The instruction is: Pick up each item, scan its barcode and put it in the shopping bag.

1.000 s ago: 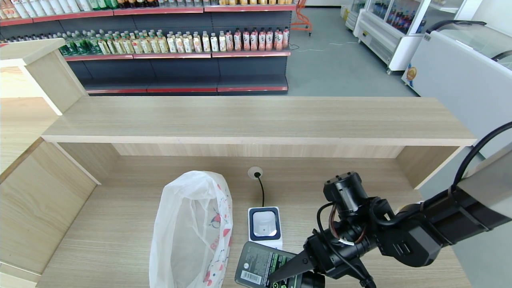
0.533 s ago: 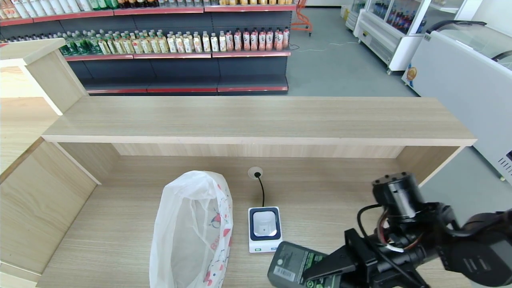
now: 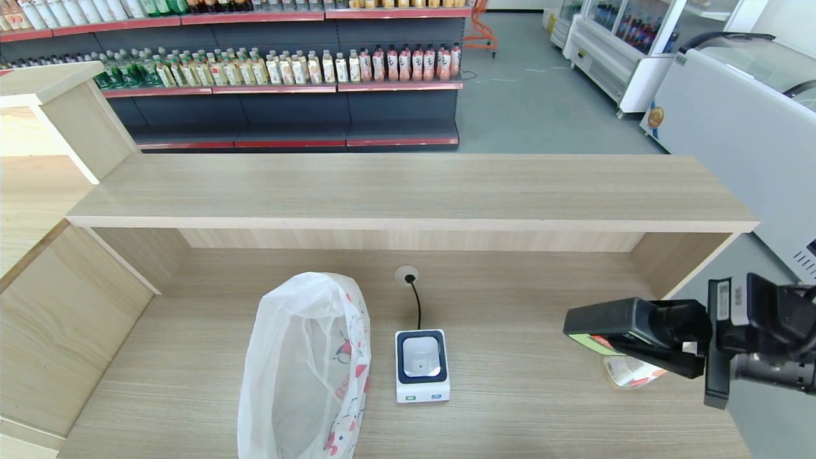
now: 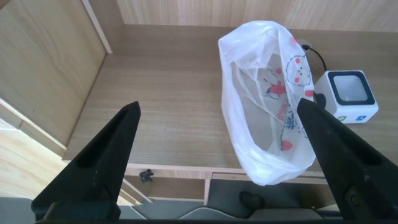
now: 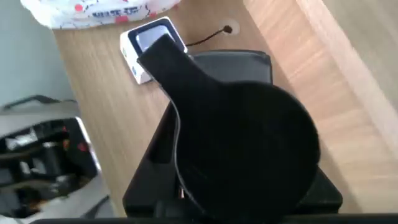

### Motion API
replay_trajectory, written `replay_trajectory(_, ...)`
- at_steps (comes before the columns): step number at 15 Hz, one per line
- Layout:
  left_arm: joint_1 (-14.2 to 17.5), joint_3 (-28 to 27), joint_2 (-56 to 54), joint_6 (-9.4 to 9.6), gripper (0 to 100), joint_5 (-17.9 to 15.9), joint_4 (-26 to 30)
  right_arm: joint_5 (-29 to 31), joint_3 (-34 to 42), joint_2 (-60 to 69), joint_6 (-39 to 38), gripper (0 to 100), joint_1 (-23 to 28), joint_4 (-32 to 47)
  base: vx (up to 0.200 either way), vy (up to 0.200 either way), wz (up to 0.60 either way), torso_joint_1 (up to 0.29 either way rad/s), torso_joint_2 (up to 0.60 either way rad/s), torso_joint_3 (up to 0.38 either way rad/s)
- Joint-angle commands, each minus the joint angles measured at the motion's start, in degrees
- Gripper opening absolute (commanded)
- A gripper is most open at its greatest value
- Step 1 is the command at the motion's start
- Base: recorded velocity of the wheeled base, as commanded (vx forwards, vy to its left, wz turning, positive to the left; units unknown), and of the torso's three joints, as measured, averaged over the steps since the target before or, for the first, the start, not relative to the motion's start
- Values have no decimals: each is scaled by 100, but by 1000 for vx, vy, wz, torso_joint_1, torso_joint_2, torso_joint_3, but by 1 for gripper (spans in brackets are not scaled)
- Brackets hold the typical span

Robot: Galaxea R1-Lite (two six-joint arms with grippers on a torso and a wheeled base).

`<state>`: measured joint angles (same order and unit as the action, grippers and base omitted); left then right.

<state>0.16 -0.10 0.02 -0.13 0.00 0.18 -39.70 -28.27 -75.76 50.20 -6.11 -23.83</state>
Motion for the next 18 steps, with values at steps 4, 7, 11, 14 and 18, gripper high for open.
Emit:
replay_trajectory(4,2,1,-2,-4,100,0,-1,1571,-179,-140,-5750,0,-778,1,0,0,0,0,0,0)
replay_trajectory(7,2,1,-2,-4,100,0,-1,1597,-592,-184,-7569,0,-1059,37,0,0,0,0,0,0)
replay_trajectory(11,2,1,-2,-4,100,0,-1,1597,-443,53,-7868,0,-1384,81,0,0,0,0,0,0)
replay_trajectory(14,2,1,-2,5,100,0,-1,1624,-443,53,-7868,0,-1428,124,0,0,0,0,0,0)
replay_trajectory(18,2,1,-2,5,100,0,-1,1633,-434,18,-7859,0,-1428,160,0,0,0,0,0,0)
